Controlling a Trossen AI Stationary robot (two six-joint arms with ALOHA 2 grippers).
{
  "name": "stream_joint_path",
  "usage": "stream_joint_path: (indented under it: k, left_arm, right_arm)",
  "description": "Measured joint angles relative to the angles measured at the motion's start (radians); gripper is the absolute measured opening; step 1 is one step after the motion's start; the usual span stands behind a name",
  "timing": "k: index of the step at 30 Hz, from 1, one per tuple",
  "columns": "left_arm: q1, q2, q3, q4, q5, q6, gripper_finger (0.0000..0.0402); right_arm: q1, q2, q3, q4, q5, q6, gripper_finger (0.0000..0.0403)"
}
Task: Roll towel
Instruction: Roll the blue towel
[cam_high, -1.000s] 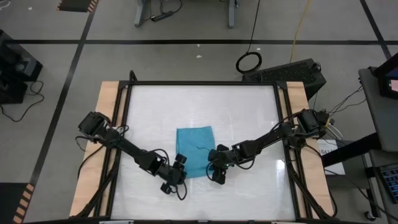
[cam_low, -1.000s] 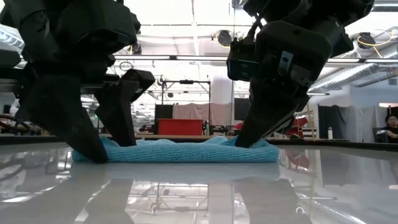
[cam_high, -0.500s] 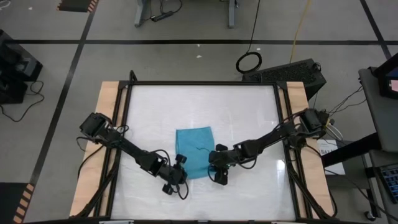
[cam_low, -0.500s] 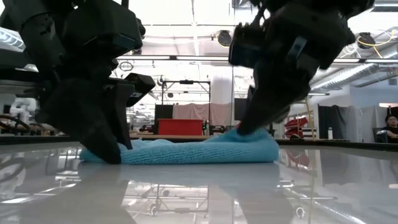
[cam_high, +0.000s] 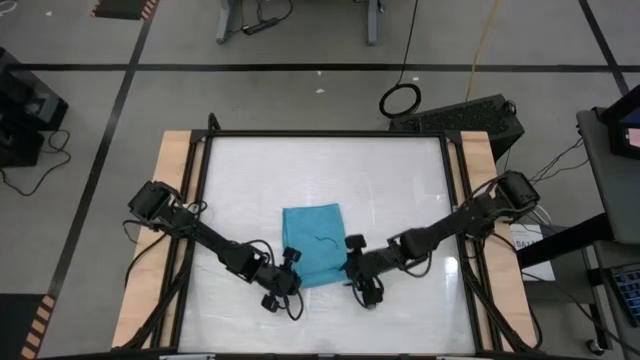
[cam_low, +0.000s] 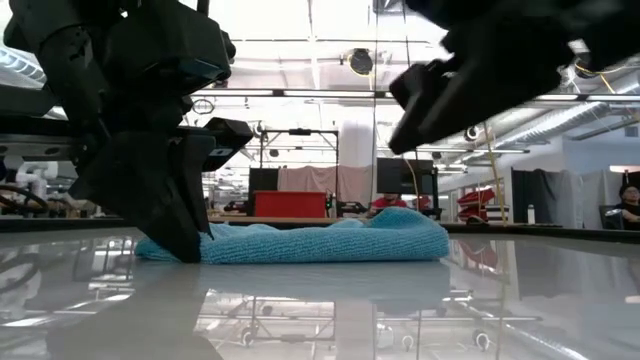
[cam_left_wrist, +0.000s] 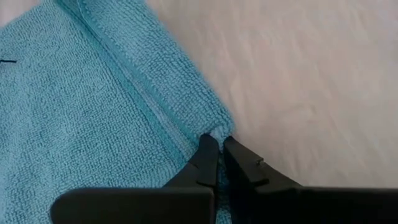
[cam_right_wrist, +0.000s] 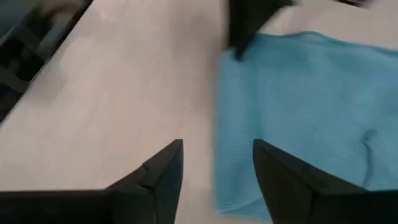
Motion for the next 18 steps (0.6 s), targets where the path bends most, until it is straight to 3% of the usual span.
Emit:
stream_joint_path:
  k: [7,15,18]
  left_arm:
    - [0.002,0.000,0.000,0.000,0.009,0.001,0.0014]
    - [0.011,0.000,-0.001,0.000,0.033,0.000,0.0014]
    - [0.014,0.000,0.000,0.000,0.036,0.001,0.0014]
  right_arm:
    - [0.075,0.091,0.000,0.002,0.136,-0.229,0.0178]
    - [0.088,0.142,0.000,0.007,0.278,-0.335,0.0165]
    - [0.084,0.142,0.000,0.009,0.280,-0.366,0.0163]
